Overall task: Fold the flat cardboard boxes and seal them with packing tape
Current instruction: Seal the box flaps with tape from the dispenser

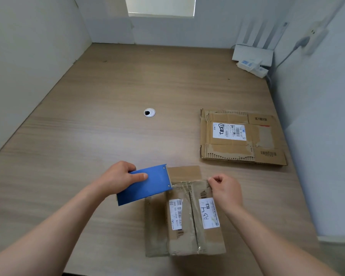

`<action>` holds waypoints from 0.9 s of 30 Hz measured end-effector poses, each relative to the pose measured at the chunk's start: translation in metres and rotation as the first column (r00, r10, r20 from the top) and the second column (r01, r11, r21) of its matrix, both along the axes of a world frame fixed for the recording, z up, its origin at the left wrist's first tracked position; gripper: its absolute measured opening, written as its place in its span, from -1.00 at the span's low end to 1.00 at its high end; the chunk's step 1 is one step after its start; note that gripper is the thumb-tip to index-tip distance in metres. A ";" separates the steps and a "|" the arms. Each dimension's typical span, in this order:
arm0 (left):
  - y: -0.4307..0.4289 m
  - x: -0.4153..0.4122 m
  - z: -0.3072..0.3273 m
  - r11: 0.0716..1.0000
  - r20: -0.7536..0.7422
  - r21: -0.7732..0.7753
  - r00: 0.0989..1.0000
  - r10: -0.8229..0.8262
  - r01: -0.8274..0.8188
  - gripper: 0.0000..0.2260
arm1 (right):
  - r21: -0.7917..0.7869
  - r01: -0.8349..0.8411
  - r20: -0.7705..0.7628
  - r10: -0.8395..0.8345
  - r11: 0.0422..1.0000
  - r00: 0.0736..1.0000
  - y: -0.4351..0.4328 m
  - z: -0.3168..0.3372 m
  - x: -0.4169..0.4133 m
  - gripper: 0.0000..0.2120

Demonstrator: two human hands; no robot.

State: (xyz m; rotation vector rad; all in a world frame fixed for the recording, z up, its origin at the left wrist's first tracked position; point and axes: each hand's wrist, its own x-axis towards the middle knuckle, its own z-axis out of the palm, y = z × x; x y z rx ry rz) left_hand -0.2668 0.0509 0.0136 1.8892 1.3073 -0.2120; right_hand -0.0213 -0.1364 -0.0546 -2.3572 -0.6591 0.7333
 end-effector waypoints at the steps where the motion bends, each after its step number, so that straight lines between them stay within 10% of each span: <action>1: -0.001 0.001 -0.001 1.000 -0.005 0.004 1.000 0.001 -0.001 -0.62 | -0.011 0.030 -0.006 -0.030 0.999 1.000 -0.001 -0.001 -0.004 -0.84; 5: -0.002 0.001 -0.004 1.000 -0.031 0.021 1.000 -0.005 0.006 -0.62 | -0.023 0.063 0.091 -0.061 0.998 0.994 -0.004 0.008 -0.014 -0.32; 8: -0.003 0.000 -0.006 1.000 -0.022 0.022 1.000 0.008 -0.008 -0.63 | 0.000 -0.414 0.345 0.389 0.910 0.854 -0.009 0.014 -0.030 -0.35; 11: -0.004 0.002 -0.005 1.000 -0.018 0.028 1.000 -0.011 0.012 -0.63 | -0.269 -0.647 0.222 0.699 0.714 0.680 -0.017 -0.001 -0.037 -0.29; 22: 0.019 -0.063 -0.002 1.000 0.032 -0.009 0.999 0.029 -0.029 -0.61 | -0.395 -0.679 0.232 0.782 0.619 0.578 -0.021 -0.014 -0.035 -0.23; 27: 0.007 -0.039 -0.008 0.968 -0.174 0.227 0.982 -0.068 0.107 -0.56 | -0.427 -0.668 0.265 0.791 0.609 0.552 -0.019 -0.011 -0.037 -0.22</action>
